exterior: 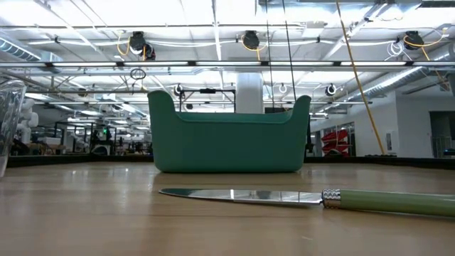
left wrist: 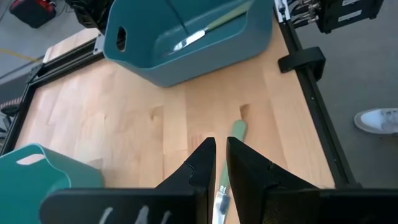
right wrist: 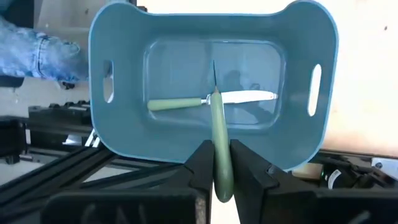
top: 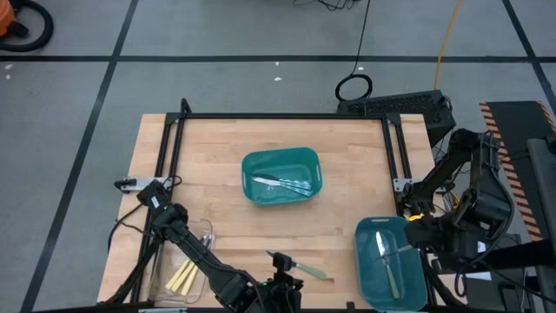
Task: Sort silverware by color (type)
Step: Put the left green knife into the blue bin, then put the green knife into the blue bin
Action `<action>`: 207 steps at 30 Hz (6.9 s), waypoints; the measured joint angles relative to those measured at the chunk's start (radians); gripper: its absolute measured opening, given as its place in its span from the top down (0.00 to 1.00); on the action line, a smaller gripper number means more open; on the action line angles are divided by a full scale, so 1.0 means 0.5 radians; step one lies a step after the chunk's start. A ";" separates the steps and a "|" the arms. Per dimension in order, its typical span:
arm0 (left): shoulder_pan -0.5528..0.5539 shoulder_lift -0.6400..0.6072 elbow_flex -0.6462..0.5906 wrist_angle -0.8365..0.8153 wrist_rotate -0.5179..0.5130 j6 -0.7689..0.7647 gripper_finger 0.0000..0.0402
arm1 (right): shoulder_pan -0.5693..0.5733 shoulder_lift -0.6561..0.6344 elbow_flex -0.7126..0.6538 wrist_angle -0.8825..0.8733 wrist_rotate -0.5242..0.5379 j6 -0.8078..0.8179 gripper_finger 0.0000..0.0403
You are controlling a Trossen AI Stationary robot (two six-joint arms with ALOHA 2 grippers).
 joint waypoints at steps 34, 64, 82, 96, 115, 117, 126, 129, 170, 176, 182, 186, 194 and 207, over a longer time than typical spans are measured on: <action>0.001 0.000 0.000 0.001 0.006 -0.062 0.88 | 0.015 0.156 -0.349 0.001 -0.106 0.376 0.84; 0.031 0.039 0.002 -0.318 0.194 -0.529 0.88 | 0.147 0.222 -0.348 0.418 1.163 0.393 0.60; 0.060 0.288 0.001 -0.321 0.376 -0.605 0.64 | 0.058 0.835 -0.347 1.479 2.051 -0.376 0.60; 0.218 0.405 0.001 -0.016 0.395 0.160 0.47 | -0.044 1.013 -0.347 1.777 2.029 -0.601 0.60; 0.408 0.532 0.008 -0.089 0.864 0.197 0.51 | -0.023 1.012 -0.347 1.479 1.975 -0.465 0.60; 0.408 0.552 0.011 -0.084 0.877 0.206 0.56 | -0.027 1.012 -0.347 1.458 1.976 -0.444 0.60; 0.426 0.561 0.009 -0.060 0.888 0.216 0.88 | -0.041 1.012 -0.347 1.456 1.977 -0.406 0.60; 0.434 0.552 0.008 -0.028 0.800 0.223 0.93 | -0.041 1.012 -0.347 1.452 1.976 -0.395 0.60; 0.399 0.451 -0.004 -0.194 0.631 0.013 0.94 | -0.227 1.050 -0.347 1.430 1.586 0.238 0.60; 0.358 0.435 -0.003 -0.377 0.621 -0.093 0.94 | -0.380 1.205 -0.348 1.625 1.253 0.043 0.60; 0.270 0.433 -0.002 -0.812 0.536 -0.318 0.94 | -0.539 1.339 -0.348 1.860 0.999 -0.243 0.60; 0.216 0.433 -0.002 -0.876 0.460 -0.364 0.94 | -0.607 1.410 -0.347 1.906 0.932 -0.289 0.60; 0.149 0.420 0.000 -0.864 0.345 -0.392 0.94 | -0.700 1.559 -0.348 1.920 0.767 -0.271 0.60; 0.114 0.420 0.000 -0.851 0.343 -0.476 0.94 | -0.849 1.576 -0.421 2.012 0.574 -0.224 0.73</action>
